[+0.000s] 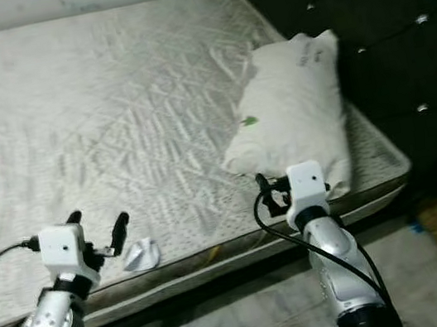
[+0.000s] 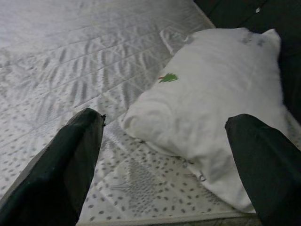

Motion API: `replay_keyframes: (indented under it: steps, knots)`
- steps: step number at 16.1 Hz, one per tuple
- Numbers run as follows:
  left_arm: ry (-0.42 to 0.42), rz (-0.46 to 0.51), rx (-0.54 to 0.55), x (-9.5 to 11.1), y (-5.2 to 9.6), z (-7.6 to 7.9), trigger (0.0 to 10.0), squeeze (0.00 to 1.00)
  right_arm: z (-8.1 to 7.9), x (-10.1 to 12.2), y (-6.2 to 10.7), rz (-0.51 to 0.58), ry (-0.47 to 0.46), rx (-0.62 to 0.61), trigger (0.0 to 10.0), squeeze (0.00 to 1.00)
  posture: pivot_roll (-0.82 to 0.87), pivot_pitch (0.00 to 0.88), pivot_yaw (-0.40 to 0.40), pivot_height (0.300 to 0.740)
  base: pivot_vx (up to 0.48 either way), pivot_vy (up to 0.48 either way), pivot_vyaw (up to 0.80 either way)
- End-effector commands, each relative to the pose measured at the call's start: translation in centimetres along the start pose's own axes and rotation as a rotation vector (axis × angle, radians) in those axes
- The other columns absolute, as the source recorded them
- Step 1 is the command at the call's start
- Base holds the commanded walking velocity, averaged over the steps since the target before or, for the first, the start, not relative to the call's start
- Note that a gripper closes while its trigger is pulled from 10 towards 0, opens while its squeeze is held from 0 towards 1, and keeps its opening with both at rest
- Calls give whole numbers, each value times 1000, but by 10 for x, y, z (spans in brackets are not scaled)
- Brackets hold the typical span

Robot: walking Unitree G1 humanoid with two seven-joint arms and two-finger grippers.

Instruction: Clean up the room

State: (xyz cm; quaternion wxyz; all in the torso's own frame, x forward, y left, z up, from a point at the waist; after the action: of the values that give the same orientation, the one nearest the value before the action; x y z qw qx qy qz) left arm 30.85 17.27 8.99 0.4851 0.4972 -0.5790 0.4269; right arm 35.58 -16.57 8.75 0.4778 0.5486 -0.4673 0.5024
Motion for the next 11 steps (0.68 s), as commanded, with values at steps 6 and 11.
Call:
replay_keyframes:
  steps: [6,11]
  knots:
    - [-75,-19,49,-2,-5,-33,10000,0,-8,5,-7,41,-104,11,10000,0,94,73,-14,740,0,0,0]
    - [-44,-1,105,0,7,-33,10000,0,-33,6,-15,39,-60,100,10000,0,155,88,-54,740,0,0,608]
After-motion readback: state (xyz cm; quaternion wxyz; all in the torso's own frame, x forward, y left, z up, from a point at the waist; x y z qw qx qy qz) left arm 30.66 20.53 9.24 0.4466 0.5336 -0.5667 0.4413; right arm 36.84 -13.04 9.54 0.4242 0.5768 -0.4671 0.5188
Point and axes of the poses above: a point about 5 cm out from each wrist's last joint towards the gripper, its own y axis pointing back from the gripper into the wrist, its own x axis along the axis of the wrist's last joint, z = x × y, the point moved 5 cm from there along -y, pointing out of the wrist towards the gripper, and after that the axes turned 6 degrees about -y, right-handed, at the moved point
